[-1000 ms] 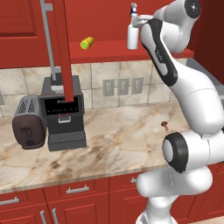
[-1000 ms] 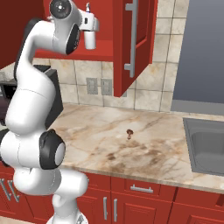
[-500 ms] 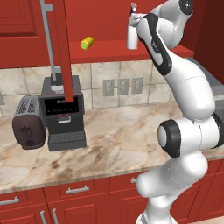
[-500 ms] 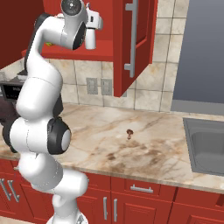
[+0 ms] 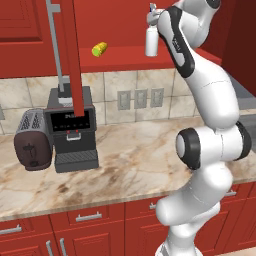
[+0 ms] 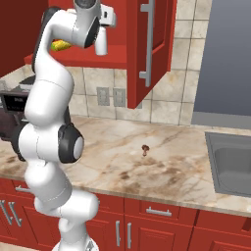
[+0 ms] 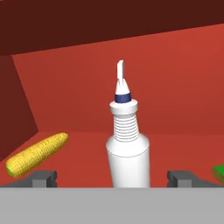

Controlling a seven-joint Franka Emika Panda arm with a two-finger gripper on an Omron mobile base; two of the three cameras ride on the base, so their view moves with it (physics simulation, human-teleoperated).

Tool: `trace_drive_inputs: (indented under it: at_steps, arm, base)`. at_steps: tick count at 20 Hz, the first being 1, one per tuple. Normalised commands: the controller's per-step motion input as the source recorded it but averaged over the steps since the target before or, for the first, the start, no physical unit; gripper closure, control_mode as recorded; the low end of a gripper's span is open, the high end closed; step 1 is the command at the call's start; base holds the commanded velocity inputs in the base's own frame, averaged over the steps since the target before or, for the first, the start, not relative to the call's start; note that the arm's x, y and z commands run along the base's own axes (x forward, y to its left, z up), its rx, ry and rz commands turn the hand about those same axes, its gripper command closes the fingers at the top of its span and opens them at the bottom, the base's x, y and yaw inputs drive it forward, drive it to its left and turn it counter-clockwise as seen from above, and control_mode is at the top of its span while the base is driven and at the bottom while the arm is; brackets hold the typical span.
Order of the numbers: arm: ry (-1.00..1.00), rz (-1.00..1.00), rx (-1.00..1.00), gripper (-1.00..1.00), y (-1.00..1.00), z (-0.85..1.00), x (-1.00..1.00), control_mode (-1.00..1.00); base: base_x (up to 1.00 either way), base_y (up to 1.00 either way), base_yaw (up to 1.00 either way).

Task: Pick the spray and sponge from the cabinet and place them on the counter.

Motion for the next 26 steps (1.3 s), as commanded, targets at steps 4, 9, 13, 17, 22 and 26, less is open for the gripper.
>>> trace_drive_inputs:
  at_steps: [4,9,13,17,22,26]
  arm:
    - [0.00,0.02,0.00,-1.00,-0.01,0.00,0.08,-1.00]
    - [0.00,0.02,0.00,-1.00,0.00,-0.01,0.14,-1.00]
    - [0.00,0.02,0.00,-1.00,0.00,-0.05,0.30,-1.00]
    - [0.00,0.02,0.00,-1.00,-0.04,-0.17,0.41,-1.00]
    - [0.00,0.00,0.00,-1.00,-0.03,0.00,0.27,-1.00]
    - [0.00,0.00,0.00,-1.00,-0.01,0.00,0.24,-1.00]
  base:
    - [0.00,0.00,0.00]
    - [0.00,0.00,0.00]
    - [0.00,0.00,0.00]
    - [0.00,0.00,0.00]
    - [0.00,0.00,0.00]
    - [0.00,0.00,0.00]
